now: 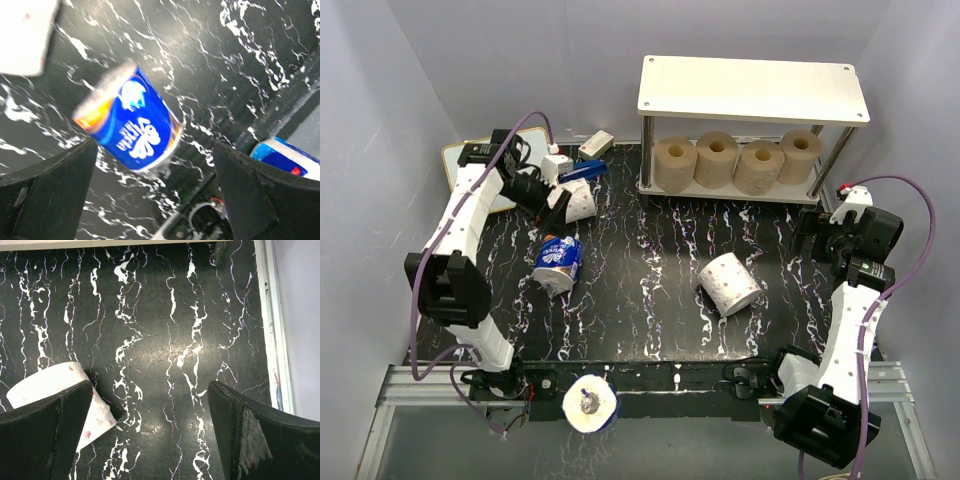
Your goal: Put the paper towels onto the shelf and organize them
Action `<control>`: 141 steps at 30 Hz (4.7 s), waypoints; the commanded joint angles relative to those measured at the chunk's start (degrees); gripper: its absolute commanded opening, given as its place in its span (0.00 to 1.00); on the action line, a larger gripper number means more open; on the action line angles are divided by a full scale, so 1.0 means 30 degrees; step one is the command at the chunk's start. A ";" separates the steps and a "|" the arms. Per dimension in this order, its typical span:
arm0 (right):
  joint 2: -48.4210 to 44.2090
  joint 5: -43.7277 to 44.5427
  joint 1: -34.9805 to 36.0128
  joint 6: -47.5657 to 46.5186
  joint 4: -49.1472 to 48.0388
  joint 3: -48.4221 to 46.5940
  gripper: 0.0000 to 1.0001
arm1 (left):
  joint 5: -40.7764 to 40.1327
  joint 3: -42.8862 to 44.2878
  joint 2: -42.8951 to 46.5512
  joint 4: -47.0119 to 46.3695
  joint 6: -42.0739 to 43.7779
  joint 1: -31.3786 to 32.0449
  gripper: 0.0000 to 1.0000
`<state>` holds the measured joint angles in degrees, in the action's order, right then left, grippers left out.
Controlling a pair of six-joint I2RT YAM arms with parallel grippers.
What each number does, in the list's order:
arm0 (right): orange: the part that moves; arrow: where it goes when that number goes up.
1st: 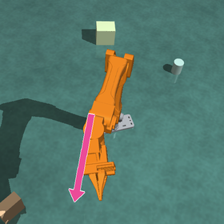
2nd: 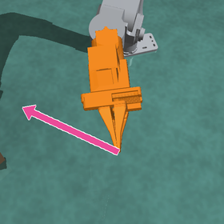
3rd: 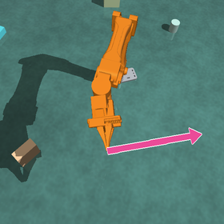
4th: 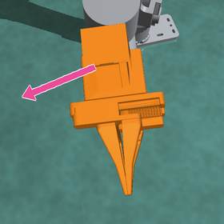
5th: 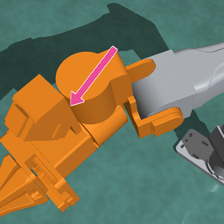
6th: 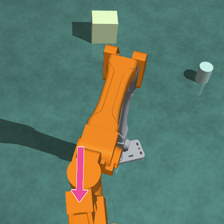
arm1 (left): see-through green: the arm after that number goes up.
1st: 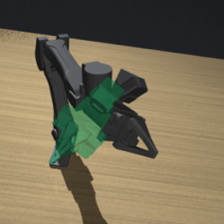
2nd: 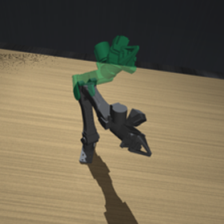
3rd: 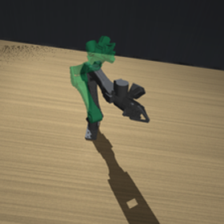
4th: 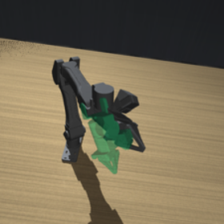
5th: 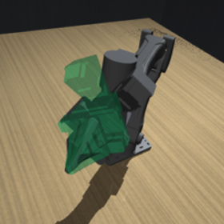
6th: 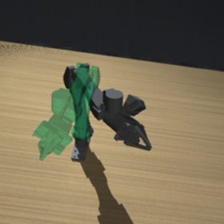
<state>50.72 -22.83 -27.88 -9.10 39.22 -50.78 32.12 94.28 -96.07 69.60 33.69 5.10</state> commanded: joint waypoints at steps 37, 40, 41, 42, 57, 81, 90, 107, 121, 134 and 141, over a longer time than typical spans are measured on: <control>-0.0072 -0.0025 -0.0020 -0.0189 -0.0843 -0.0095 0.98 | -0.0800 0.1241 -0.6677 0.4323 0.9104 0.1487 0.00; -0.0047 -0.0032 -0.0003 -0.0188 -0.0857 -0.0104 0.98 | -0.0775 0.1794 -0.6373 0.4308 0.8452 0.1590 0.00; -0.0011 -0.0021 -0.0021 -0.0188 -0.0857 -0.0113 0.98 | -0.0804 0.2037 -0.6178 0.4298 0.8244 0.1710 0.00; -0.0003 -0.0020 -0.0012 -0.0188 -0.0857 -0.0118 0.98 | -0.0917 0.2383 -0.5912 0.4307 0.7954 0.1908 0.00; 0.0144 0.0070 -0.0008 -0.0172 -0.0857 -0.0076 0.98 | -0.4494 1.4096 -0.3020 -0.0088 -0.3303 0.3708 0.00; 0.0169 0.0228 -0.0197 -0.0130 -0.0904 -0.0061 0.98 | -1.7712 1.4358 -0.4653 -2.0291 0.3407 1.1815 0.00; 0.0200 0.0191 -0.0317 -0.0130 -0.0887 -0.0076 0.99 | -1.8593 1.6713 -0.8279 -2.3324 0.6869 1.3948 0.00; 0.0150 0.0006 -0.0322 -0.0152 -0.0859 -0.0093 0.98 | -1.8705 1.7269 -0.9778 -2.6179 0.8648 1.4874 0.84; -0.0089 0.0081 -0.0315 -0.0152 -0.0872 -0.0090 0.98 | -2.0958 1.6405 -0.3294 -2.1873 0.0055 1.1208 0.99; -0.0082 -0.0189 -0.0287 -0.0271 -0.0811 -0.0110 0.98 | -0.2826 0.2817 0.3812 -0.9985 -0.9795 -0.3178 0.98; -0.0003 -0.0239 -0.0279 -0.0276 -0.0827 -0.0079 0.98 | 0.0498 0.0255 0.2514 -0.7846 -0.8837 -0.4134 0.98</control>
<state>51.44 -22.68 -28.58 -9.13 39.20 -50.76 21.67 94.80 -85.69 37.74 8.27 -6.42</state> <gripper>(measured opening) 0.983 0.984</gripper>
